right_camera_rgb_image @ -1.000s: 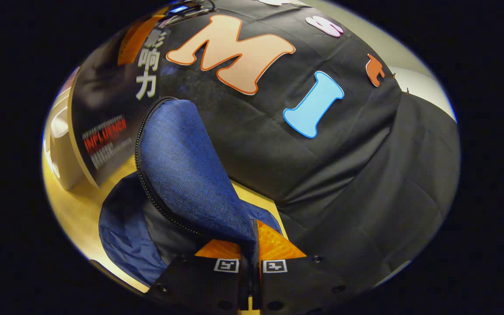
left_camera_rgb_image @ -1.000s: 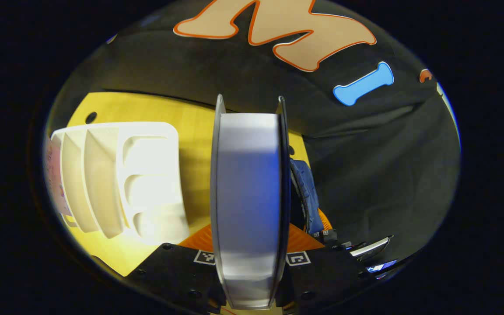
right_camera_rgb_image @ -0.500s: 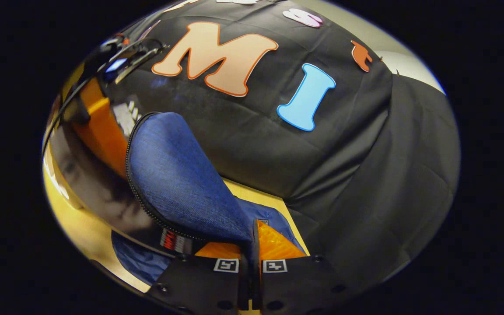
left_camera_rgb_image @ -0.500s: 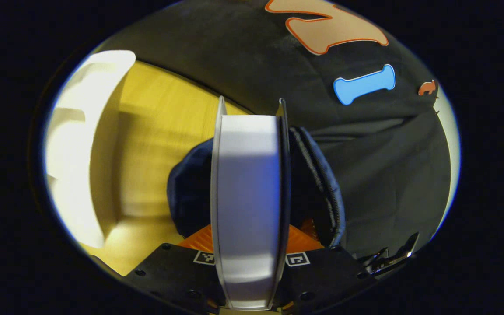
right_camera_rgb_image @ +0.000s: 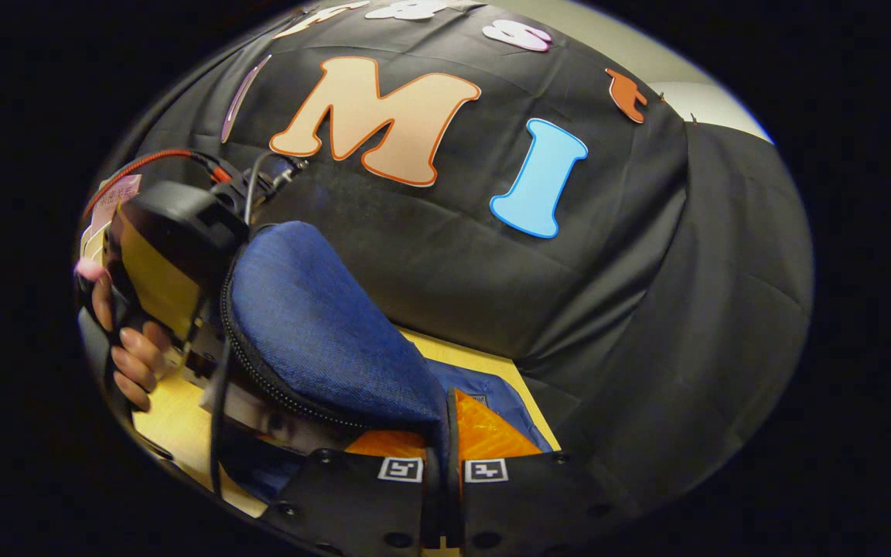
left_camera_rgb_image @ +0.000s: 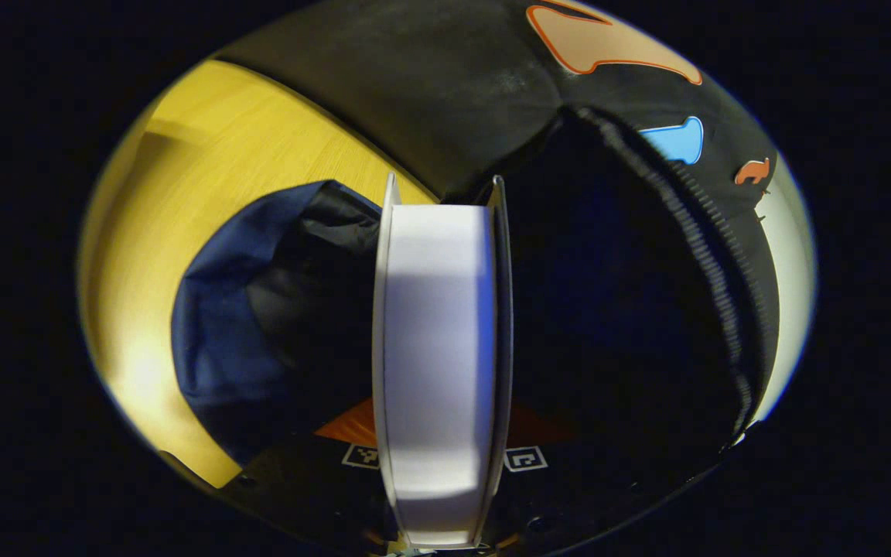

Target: Open the schoolbag, grab two books from the bookshelf and put them into the schoolbag.

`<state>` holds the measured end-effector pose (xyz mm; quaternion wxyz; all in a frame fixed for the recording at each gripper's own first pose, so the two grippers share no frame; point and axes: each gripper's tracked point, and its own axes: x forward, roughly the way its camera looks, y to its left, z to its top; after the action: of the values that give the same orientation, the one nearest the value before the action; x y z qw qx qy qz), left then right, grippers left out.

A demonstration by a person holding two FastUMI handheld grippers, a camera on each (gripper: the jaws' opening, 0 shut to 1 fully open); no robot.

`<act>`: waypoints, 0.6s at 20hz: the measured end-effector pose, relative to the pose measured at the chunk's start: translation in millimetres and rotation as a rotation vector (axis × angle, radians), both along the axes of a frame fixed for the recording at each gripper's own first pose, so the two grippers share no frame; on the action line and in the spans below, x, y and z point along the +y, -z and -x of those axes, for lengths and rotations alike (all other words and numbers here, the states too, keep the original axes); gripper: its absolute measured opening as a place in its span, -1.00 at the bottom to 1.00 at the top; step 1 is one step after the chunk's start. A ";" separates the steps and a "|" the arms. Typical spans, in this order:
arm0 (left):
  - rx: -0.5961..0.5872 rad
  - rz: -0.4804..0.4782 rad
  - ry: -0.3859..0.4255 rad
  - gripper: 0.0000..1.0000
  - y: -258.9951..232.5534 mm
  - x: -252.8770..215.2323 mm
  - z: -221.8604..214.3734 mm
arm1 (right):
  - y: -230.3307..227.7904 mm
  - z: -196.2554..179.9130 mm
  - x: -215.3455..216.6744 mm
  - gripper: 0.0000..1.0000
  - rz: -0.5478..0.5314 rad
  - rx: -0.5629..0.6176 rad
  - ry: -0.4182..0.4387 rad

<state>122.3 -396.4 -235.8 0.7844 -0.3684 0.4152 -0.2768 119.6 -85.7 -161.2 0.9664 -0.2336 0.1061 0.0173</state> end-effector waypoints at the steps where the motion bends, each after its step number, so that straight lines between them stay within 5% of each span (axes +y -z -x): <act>1: 0.005 0.018 -0.004 -0.23 3.2 -2.8 -1.2 | 0.6 -0.4 -0.1 -0.92 -0.008 0.002 0.001; 8: -0.027 0.088 0.038 -0.24 22.9 -21.3 -13.9 | 1.0 3.3 4.1 -0.92 -0.032 -0.004 -0.011; 12: 0.055 0.084 0.027 -0.19 49.6 -27.1 -18.3 | 3.9 1.8 3.2 -0.92 -0.033 0.000 -0.005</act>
<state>140.6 -423.5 -285.4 0.7527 -0.4030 0.4295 -0.2943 117.8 -82.4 -165.1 0.9700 -0.2181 0.1054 0.0214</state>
